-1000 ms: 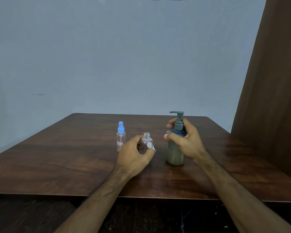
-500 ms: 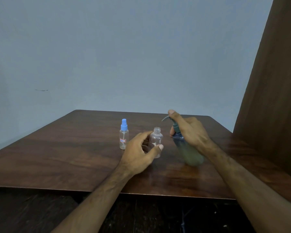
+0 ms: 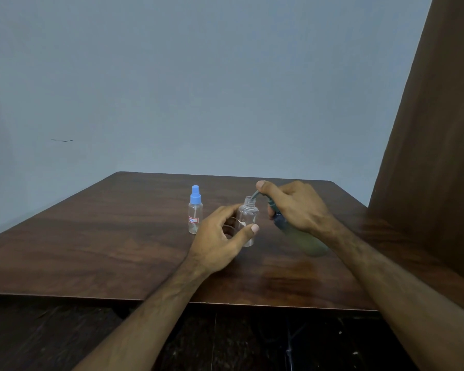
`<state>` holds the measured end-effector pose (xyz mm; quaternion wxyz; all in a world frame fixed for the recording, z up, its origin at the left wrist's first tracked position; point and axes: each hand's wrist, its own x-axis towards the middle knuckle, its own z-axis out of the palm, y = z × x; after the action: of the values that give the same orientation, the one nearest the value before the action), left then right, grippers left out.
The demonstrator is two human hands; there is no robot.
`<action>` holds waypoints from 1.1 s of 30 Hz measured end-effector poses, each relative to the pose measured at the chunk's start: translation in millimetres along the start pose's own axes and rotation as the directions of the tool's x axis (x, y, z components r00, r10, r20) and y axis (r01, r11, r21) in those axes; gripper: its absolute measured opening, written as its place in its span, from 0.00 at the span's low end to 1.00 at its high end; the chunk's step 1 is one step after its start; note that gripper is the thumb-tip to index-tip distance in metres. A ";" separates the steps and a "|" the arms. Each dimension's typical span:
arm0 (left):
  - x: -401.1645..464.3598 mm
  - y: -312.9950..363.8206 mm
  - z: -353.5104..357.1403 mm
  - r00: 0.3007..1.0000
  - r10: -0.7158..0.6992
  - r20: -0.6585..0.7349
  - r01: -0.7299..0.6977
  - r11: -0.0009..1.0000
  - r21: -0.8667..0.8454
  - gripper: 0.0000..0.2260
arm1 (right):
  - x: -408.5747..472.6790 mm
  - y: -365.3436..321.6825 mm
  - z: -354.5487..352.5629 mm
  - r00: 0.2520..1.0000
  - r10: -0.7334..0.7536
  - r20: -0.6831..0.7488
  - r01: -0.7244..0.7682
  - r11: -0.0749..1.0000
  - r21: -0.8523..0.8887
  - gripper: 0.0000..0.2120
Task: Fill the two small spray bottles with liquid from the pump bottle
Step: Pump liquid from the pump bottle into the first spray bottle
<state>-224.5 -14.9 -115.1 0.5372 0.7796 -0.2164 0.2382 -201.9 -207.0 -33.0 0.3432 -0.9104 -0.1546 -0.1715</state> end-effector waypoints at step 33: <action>-1.7 3.1 0.7 0.999 0.006 0.032 -0.009 0.997 0.077 0.25 | -5.2 -2.8 10.1 0.993 -0.044 -0.108 0.026 0.986 -0.163 0.31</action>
<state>-227.6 -16.5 -114.1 0.5023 0.8026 -0.2184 0.2361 -205.6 -199.0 -40.7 0.2735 -0.9214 -0.1371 -0.2397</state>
